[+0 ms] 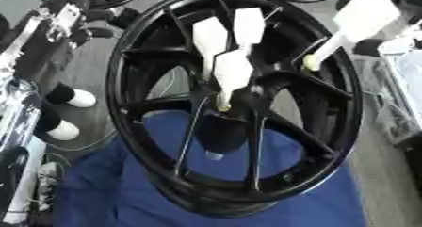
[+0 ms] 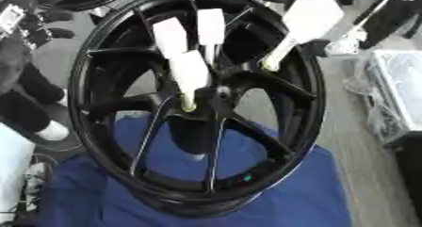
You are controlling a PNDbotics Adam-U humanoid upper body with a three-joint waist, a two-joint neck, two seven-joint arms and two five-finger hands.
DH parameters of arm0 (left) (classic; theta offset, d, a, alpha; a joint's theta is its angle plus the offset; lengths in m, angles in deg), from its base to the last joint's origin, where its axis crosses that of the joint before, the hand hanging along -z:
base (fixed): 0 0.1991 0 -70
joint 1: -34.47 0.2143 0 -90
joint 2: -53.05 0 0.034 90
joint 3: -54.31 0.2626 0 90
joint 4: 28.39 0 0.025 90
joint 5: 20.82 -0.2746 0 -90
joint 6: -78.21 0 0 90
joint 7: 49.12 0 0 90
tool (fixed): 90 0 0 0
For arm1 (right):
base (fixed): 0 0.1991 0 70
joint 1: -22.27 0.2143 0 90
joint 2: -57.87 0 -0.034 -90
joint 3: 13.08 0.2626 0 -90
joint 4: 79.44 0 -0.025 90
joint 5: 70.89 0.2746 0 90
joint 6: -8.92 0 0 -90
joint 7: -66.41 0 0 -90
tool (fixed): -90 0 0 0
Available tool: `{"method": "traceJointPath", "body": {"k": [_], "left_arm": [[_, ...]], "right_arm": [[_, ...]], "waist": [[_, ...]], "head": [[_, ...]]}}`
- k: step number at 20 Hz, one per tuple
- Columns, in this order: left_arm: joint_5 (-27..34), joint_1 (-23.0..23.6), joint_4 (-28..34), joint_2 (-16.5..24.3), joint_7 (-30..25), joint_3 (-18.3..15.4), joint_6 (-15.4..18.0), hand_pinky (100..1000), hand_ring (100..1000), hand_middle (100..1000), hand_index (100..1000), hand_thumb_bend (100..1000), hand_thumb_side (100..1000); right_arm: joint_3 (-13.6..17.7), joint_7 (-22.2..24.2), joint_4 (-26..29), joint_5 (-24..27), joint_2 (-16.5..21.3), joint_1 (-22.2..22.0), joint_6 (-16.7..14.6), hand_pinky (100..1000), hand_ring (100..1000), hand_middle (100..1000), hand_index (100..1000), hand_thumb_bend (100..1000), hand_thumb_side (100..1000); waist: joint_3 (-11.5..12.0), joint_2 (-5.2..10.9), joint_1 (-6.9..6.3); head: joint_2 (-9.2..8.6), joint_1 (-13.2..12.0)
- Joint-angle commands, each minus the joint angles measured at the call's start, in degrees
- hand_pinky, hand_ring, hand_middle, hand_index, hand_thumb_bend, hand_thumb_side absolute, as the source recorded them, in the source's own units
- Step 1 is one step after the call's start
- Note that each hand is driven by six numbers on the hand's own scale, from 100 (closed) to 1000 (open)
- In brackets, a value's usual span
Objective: Pull the pin out of the wheel hub.
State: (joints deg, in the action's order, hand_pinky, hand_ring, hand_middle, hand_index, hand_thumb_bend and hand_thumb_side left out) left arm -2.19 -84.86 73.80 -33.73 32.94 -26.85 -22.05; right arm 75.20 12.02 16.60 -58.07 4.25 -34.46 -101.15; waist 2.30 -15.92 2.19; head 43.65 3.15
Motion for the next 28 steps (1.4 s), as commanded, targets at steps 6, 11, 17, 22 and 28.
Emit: {"method": "traceJointPath", "body": {"k": [6, 11, 17, 22, 28], "left_arm": [[0.06, -0.48, 2.03, 1.95, 1.82, -1.79, 0.99, 767, 826, 867, 777, 100, 593], [0.13, -0.29, 2.34, 2.32, 2.64, -2.43, 1.21, 767, 826, 867, 777, 100, 593], [0.24, -0.29, 2.27, 2.33, 2.71, -2.52, 1.15, 766, 825, 866, 778, 100, 596], [0.34, -0.32, 2.19, 2.32, 2.64, -2.46, 1.08, 765, 826, 866, 777, 100, 596], [0.35, -0.37, 2.11, 2.24, 2.37, -2.30, 0.97, 765, 826, 866, 776, 100, 596]], "right_arm": [[21.30, -15.26, -5.11, 0.10, 4.51, -15.19, 3.99, 100, 236, 439, 553, 171, 100], [28.60, -20.86, -13.45, -10.76, 2.28, -22.72, 0.88, 100, 270, 468, 594, 266, 100], [30.97, -25.58, -19.19, -23.70, -1.08, -26.35, -4.59, 246, 516, 733, 862, 410, 170], [31.12, -28.17, -20.50, -29.06, -2.18, -27.32, -6.98, 404, 665, 815, 915, 413, 187], [30.57, -27.51, -20.87, -28.06, -2.83, -27.14, -7.69, 396, 648, 820, 916, 395, 100]], "waist": [[-1.41, 0.40, -0.47], [-2.11, 0.24, -0.56], [-2.27, 0.06, -0.77], [-2.23, 0.07, -0.71], [-2.15, 0.13, -0.68]], "head": [[-1.24, -2.02], [-1.47, -2.56], [-1.63, -2.61], [-1.78, -2.65], [-1.82, -2.61]]}}
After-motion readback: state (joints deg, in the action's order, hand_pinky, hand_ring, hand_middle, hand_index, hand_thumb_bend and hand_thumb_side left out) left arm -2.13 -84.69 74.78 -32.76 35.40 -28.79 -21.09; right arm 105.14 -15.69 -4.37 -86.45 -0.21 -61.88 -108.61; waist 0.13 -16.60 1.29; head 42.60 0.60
